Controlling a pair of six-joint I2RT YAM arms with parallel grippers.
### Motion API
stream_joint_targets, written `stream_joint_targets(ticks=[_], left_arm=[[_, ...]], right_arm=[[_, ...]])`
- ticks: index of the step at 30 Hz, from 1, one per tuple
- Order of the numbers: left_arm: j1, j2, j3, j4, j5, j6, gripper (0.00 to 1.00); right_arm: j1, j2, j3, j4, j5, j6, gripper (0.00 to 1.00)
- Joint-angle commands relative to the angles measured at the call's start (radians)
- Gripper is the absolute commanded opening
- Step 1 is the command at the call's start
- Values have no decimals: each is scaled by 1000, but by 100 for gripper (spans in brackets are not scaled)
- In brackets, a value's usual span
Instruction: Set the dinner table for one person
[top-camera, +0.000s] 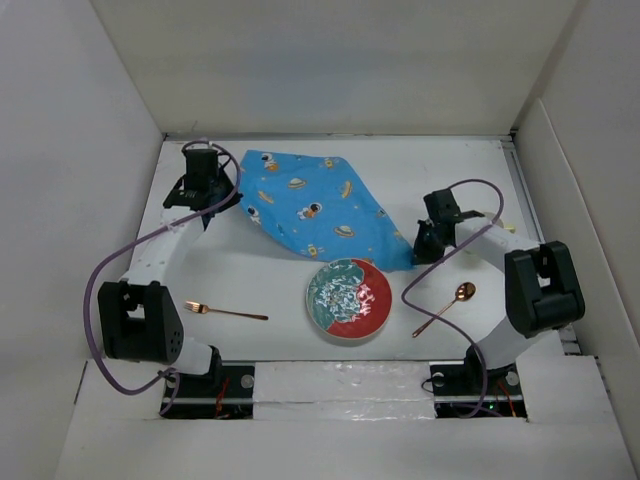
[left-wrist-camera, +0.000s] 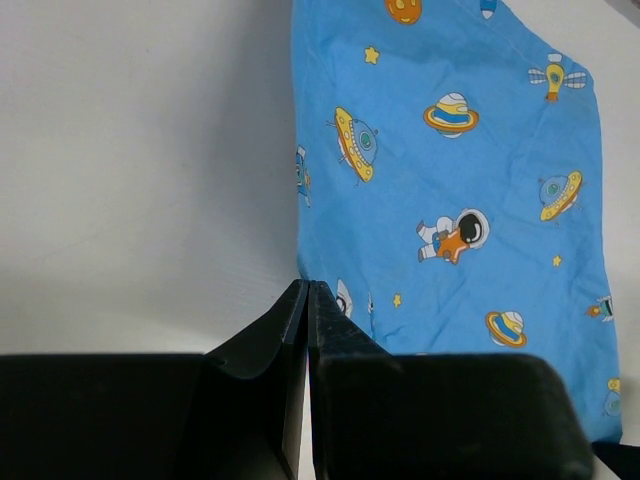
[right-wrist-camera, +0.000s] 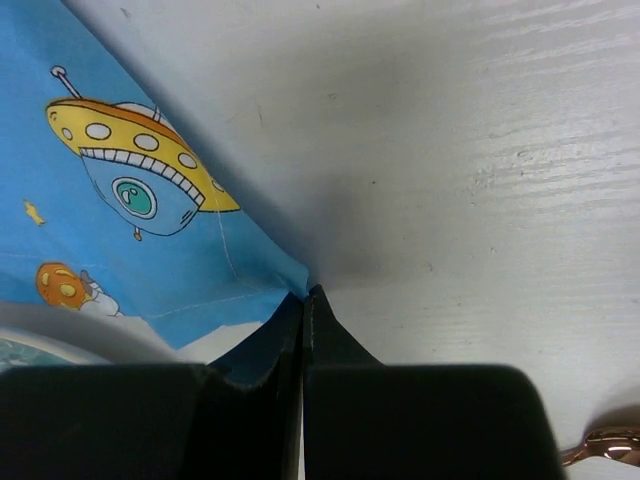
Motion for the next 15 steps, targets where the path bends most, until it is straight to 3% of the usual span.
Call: stream_joint_targets(ticks=[1, 11, 15], left_arm=[[3, -18, 79, 26, 0, -1, 0], [3, 60, 584, -37, 82, -57, 0], [36, 11, 661, -34, 147, -108, 0]], right_arm=[[1, -98, 56, 13, 20, 0, 0], [-18, -318, 554, -96, 90, -112, 0], [-46, -388, 680, -128, 68, -112, 0]])
